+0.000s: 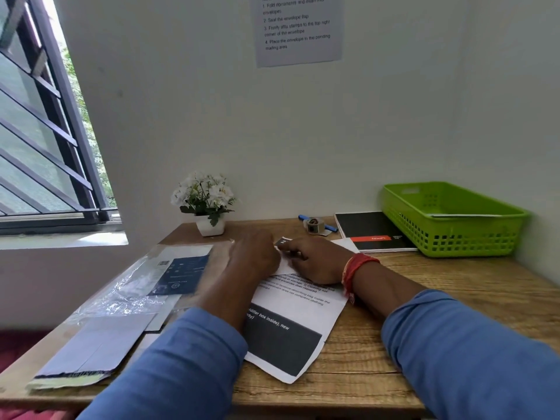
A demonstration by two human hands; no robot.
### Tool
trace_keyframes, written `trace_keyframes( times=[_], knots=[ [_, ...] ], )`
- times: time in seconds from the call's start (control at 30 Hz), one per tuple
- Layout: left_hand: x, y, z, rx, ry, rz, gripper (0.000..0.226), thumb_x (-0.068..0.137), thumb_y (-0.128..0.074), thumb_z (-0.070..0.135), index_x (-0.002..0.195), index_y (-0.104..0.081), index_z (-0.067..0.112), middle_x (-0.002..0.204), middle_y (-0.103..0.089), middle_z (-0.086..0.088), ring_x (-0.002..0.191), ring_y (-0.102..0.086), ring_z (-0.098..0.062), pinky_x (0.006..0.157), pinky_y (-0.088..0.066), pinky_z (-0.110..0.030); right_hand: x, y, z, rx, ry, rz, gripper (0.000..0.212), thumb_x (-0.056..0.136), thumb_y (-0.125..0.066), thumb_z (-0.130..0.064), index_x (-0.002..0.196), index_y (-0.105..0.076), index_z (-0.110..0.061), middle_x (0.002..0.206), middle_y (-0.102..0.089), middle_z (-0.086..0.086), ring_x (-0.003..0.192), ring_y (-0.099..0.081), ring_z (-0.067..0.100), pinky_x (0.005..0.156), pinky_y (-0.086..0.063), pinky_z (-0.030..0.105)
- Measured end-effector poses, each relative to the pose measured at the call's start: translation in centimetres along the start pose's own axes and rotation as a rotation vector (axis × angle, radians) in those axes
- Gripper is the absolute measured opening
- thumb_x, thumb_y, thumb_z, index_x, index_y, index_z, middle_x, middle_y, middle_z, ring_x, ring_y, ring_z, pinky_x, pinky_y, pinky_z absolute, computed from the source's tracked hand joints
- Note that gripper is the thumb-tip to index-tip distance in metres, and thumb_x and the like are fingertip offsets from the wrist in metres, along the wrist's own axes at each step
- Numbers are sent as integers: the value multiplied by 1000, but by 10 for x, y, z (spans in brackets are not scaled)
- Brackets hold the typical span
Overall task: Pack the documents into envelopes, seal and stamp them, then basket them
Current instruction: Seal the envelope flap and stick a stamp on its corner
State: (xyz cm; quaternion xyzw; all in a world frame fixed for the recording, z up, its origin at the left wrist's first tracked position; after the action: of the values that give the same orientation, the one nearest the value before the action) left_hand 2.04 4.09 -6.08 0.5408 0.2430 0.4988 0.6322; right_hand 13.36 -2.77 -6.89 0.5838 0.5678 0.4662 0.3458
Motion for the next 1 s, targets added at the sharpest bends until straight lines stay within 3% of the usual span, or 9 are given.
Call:
trace_keyframes(
  times=[0.13, 0.23, 0.33, 0.43, 0.6, 0.7, 0.83, 0.93, 1.0],
  knots=[
    [-3, -22, 19, -217, -106, -167, 34, 92, -47, 20, 123, -59, 14, 126, -63, -10, 116, -59, -28, 98, -49, -42, 3, 0, 5, 30, -12, 45, 31, 100, -47, -15, 127, -62, -17, 116, -68, 5, 96, -61, 18, 81, -44, 30],
    [-3, -35, 14, -73, -58, -253, 66, 85, -32, 39, 146, -42, 17, 151, -44, -18, 141, -39, -35, 116, -33, -50, 4, -5, 13, -12, -43, -51, 37, 102, -42, -19, 136, -56, -21, 133, -62, 7, 118, -58, 25, 101, -44, 40],
    [-4, -39, 9, 80, -41, -274, 65, 101, -27, 45, 160, -16, 23, 167, -11, -19, 155, -8, -37, 125, -11, -52, -2, -7, 21, -50, -94, -196, 49, 107, -34, -40, 155, -32, -29, 160, -36, 2, 144, -36, 23, 120, -26, 43],
    [-6, -40, 4, 116, 32, -317, 63, 103, -19, 52, 161, -3, 34, 169, 10, -13, 155, 8, -34, 122, 3, -52, -11, -2, 33, -99, -198, -282, 66, 105, -26, -55, 161, -11, -24, 168, -5, -5, 154, -9, 18, 123, -6, 36],
    [-4, -41, 4, 137, 52, -371, 64, 102, -18, 52, 160, 3, 37, 167, 17, -11, 155, 12, -33, 122, 5, -51, -12, 2, 45, -189, -329, -276, 74, 102, -19, -62, 160, -5, -19, 168, 0, 0, 155, -4, 21, 123, -5, 40],
    [-1, -41, 3, 149, 43, -408, 63, 103, -18, 50, 160, 6, 36, 167, 19, -11, 154, 14, -35, 122, 3, -54, -11, 3, 50, -262, -400, -251, 68, 104, -20, -56, 159, -17, -17, 167, -11, 6, 153, -14, 26, 124, -10, 47],
    [4, -33, 8, 221, 24, -426, 64, 102, -25, 43, 161, -12, 23, 167, 0, -22, 153, -6, -43, 122, -14, -57, -1, 34, 54, -491, -348, 100, 35, 99, -42, -28, 129, -58, -18, 132, -59, 11, 120, -57, 30, 101, -43, 44],
    [21, -20, 34, 123, -66, -263, 45, 99, -39, 30, 134, -58, 8, 146, -50, -21, 132, -48, -36, 107, -42, -43, 12, 49, 66, -329, -362, 374, 43, 97, -47, -38, 138, -53, -25, 129, -58, 12, 117, -55, 32, 93, -45, 41],
    [36, -15, 45, -32, -110, -91, 31, 94, -46, 24, 110, -66, 6, 121, -67, -15, 108, -62, -29, 85, -48, -34, 26, 44, 70, -328, -343, 392, 50, 97, -46, -49, 142, -50, -28, 130, -56, 13, 118, -52, 34, 93, -45, 43]
  ],
)
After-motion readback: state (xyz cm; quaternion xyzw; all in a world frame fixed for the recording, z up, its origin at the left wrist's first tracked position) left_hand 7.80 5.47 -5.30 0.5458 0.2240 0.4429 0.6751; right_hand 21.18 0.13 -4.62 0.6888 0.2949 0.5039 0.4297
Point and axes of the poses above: each hand's wrist, its own x-axis towards the middle knuckle, its own y-axis out of the back of the hand, z = x × y, the point moved 6 cm from there along x, towards the middle knuckle
